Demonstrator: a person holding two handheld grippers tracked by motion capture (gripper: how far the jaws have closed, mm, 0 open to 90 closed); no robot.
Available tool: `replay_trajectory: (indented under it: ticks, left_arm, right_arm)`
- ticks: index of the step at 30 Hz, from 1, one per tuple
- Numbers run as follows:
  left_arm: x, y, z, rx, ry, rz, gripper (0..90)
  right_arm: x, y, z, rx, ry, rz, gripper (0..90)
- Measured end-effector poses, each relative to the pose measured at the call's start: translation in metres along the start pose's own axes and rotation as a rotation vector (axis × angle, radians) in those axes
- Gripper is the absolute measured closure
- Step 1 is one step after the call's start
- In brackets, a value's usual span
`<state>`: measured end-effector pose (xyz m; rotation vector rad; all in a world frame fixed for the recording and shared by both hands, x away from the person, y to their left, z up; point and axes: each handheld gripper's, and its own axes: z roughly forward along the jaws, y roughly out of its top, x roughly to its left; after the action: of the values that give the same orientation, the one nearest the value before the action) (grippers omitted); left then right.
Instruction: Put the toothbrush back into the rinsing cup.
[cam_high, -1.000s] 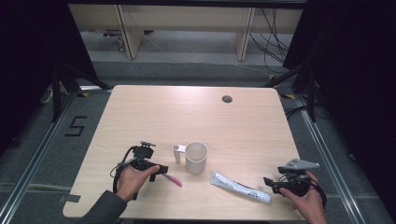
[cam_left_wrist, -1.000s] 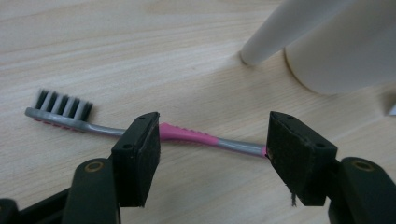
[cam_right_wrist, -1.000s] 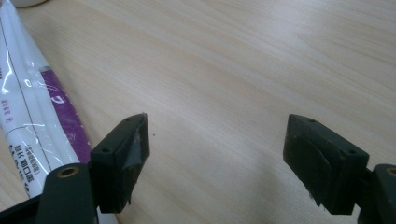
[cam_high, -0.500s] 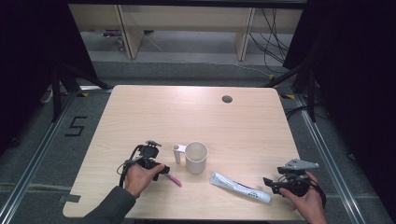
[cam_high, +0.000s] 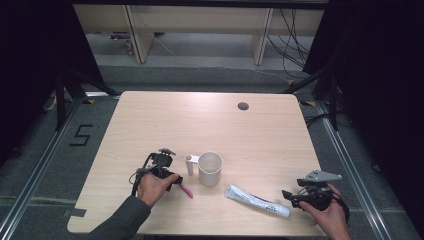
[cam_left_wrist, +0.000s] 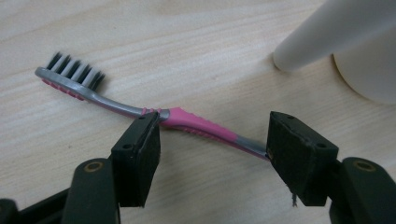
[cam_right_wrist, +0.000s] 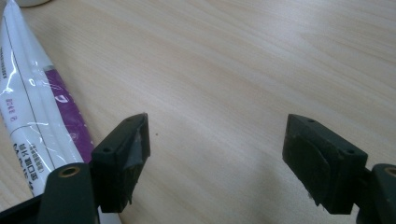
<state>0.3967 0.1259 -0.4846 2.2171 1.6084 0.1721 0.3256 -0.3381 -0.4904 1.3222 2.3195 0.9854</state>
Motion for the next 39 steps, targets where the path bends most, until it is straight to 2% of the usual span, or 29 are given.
replay_trajectory:
  ticks: [1,2,3,4,6,9,10,11,14,15,16,17,19,20,21,22,25,27,28,29,30,31,33,34,37,39]
  left_arm:
    - [0.001,0.001,0.001,0.007,0.013,0.013,34.7]
    - [0.0,0.0,0.003,0.008,-0.001,-0.014,35.1]
    - [0.0,0.0,0.004,0.011,0.011,-0.013,35.3]
    - [0.0,0.0,0.004,0.004,0.006,-0.011,35.7]
    - [0.0,0.001,0.004,0.009,0.003,-0.007,37.0]
    - [-0.001,0.0,0.003,0.019,0.005,0.021,47.5]
    - [0.001,0.001,0.002,0.028,0.014,0.052,47.5]
    - [0.003,0.001,0.001,0.03,0.013,0.087,51.1]
    - [0.004,0.0,0.0,0.032,0.004,0.098,55.7]
    - [0.005,-0.001,-0.001,0.039,0.003,0.1,57.5]
    - [0.005,-0.001,-0.001,0.042,0.002,0.103,60.0]
    - [0.006,-0.001,-0.001,0.045,-0.005,0.107,62.5]
    - [0.005,-0.003,-0.002,0.043,-0.014,0.083,65.7]
    - [0.007,-0.003,-0.002,0.051,-0.014,0.092,66.9]
    - [0.008,-0.003,-0.002,0.049,-0.015,0.1,70.1]
    - [0.009,-0.004,-0.003,0.052,-0.015,0.103,71.2]
    - [0.01,-0.004,-0.003,0.06,-0.019,0.113,73.6]
    - [0.011,-0.003,-0.003,0.07,-0.02,0.126,76.8]
    - [0.011,-0.003,-0.004,0.077,-0.018,0.135,78.5]
    - [0.012,-0.003,-0.003,0.078,-0.019,0.143,79.6]
    - [0.012,-0.002,-0.003,0.081,-0.018,0.145,80.7]
    - [0.012,-0.002,-0.003,0.086,-0.021,0.15,81.5]
    - [0.013,-0.001,-0.003,0.105,-0.02,0.159,82.3]
    - [0.013,0.0,-0.003,0.109,-0.016,0.183,82.3]
    - [0.011,0.002,-0.003,0.128,-0.013,0.191,82.4]
    - [0.012,0.004,-0.003,0.152,-0.002,0.234,82.4]
  right_arm:
    - [0.0,0.0,-0.001,0.007,-0.004,-0.001,23.9]
    - [0.0,0.0,-0.001,0.003,-0.002,-0.007,23.9]
    - [0.0,0.0,0.0,0.005,0.0,-0.003,23.9]
    - [-0.004,0.001,0.001,-0.009,0.005,-0.041,23.9]
    - [-0.003,0.0,0.001,-0.01,0.007,-0.029,23.9]
    - [-0.002,0.0,-0.001,-0.005,-0.002,-0.009,23.9]
    - [-0.002,0.0,-0.001,-0.005,-0.002,-0.009,23.9]
    - [-0.001,0.0,-0.001,-0.003,0.001,-0.001,23.9]
    - [-0.002,0.0,0.0,-0.005,0.0,-0.016,23.9]
    - [-0.001,0.0,-0.001,0.0,0.001,0.0,23.9]
    - [-0.002,0.0,-0.001,-0.003,0.0,-0.018,24.0]
    - [-0.001,0.0,-0.001,0.003,0.002,-0.001,24.1]
    - [0.0,0.0,-0.001,0.005,0.003,0.004,24.2]
    - [0.001,0.0,-0.001,0.011,0.003,0.016,24.3]
    - [-0.001,0.0,0.0,0.0,0.008,-0.001,24.3]
    - [-0.002,0.0,0.0,-0.005,0.009,-0.016,24.4]
    - [-0.002,0.0,0.0,-0.004,0.009,-0.015,24.6]
    - [0.0,0.0,-0.001,0.005,0.004,0.01,24.7]
    - [-0.002,0.001,-0.001,-0.004,0.003,-0.017,24.8]
    - [-0.002,0.001,0.0,-0.004,0.003,-0.019,24.8]
    - [0.0,0.0,-0.001,0.004,0.009,0.008,24.8]
    - [-0.001,0.001,0.0,-0.004,0.012,-0.009,24.9]
    - [-0.001,0.001,0.0,0.004,0.009,-0.003,24.9]
    - [-0.001,0.001,0.0,0.003,0.01,-0.005,24.8]
    - [0.0,0.001,0.0,0.004,0.012,-0.002,24.8]
    - [0.0,0.001,0.0,0.005,0.012,-0.002,24.9]
